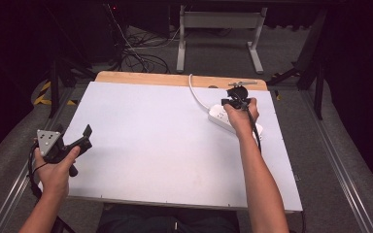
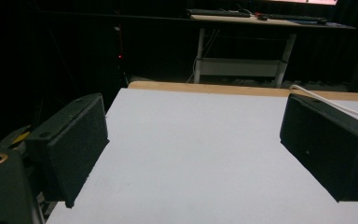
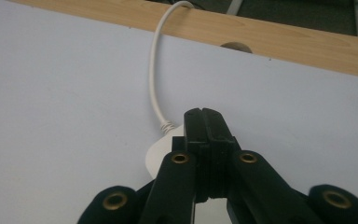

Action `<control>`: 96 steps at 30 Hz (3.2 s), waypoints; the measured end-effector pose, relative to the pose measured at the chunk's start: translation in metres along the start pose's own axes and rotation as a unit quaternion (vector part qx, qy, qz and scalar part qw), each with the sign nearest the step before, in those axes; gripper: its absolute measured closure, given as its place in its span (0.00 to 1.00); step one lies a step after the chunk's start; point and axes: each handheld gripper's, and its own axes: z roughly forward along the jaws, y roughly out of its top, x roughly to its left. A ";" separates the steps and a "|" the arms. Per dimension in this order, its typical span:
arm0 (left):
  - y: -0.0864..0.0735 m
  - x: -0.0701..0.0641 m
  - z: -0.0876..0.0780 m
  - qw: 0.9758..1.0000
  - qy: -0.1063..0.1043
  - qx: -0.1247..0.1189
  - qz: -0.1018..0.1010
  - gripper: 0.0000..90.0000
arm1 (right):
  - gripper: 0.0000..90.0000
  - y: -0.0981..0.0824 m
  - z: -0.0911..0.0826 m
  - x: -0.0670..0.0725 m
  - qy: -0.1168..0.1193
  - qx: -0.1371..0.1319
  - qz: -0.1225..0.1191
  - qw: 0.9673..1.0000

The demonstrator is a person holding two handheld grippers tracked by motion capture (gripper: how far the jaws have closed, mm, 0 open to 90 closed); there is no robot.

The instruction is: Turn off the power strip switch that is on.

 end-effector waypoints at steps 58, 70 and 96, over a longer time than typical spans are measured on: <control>0.001 -0.005 0.002 1.000 -0.018 0.004 -0.003 0.11 | 1.00 -0.022 0.037 -0.006 -0.071 0.026 0.009 0.997; 0.001 -0.004 0.002 1.000 -0.021 0.005 -0.004 0.11 | 1.00 -0.027 0.040 0.004 -0.094 0.007 -0.003 0.996; 0.000 -0.004 0.002 1.000 -0.024 0.007 -0.005 0.12 | 1.00 -0.027 0.039 -0.002 -0.072 0.005 0.021 0.997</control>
